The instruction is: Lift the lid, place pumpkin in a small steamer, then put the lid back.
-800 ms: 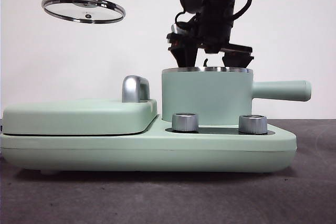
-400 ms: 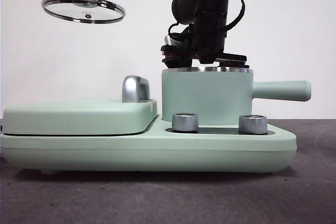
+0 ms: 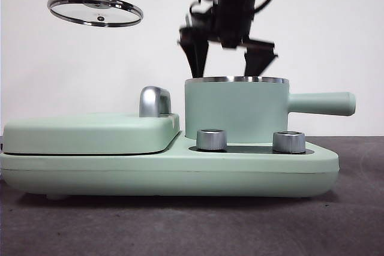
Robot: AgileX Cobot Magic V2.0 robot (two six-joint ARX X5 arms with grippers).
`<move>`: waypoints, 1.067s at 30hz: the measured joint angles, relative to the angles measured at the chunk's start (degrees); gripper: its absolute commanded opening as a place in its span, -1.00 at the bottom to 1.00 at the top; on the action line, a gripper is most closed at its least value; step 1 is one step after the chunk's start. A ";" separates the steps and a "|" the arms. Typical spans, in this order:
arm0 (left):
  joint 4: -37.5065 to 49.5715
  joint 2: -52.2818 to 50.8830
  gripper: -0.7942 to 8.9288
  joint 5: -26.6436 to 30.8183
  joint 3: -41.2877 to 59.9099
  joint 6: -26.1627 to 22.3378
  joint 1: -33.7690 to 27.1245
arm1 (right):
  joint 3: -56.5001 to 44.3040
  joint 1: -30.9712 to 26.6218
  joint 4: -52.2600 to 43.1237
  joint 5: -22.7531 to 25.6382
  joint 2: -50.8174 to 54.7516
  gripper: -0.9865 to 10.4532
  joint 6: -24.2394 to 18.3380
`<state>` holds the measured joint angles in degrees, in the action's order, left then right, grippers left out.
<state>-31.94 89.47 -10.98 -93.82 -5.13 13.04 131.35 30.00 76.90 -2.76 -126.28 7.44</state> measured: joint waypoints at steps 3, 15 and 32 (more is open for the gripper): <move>0.00 0.00 -0.73 0.00 0.00 0.00 0.11 | 3.72 0.00 0.00 0.00 2.05 0.05 0.00; -0.52 0.00 -0.73 -0.02 0.00 0.00 2.99 | -15.17 2.32 0.02 3.13 32.87 0.02 -0.20; -1.75 0.15 -0.73 -0.02 0.00 -0.02 14.01 | -59.21 5.55 -11.23 7.10 79.25 0.02 1.44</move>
<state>-33.69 89.62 -11.00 -93.82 -5.15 27.05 72.14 35.55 65.67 4.34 -47.03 8.88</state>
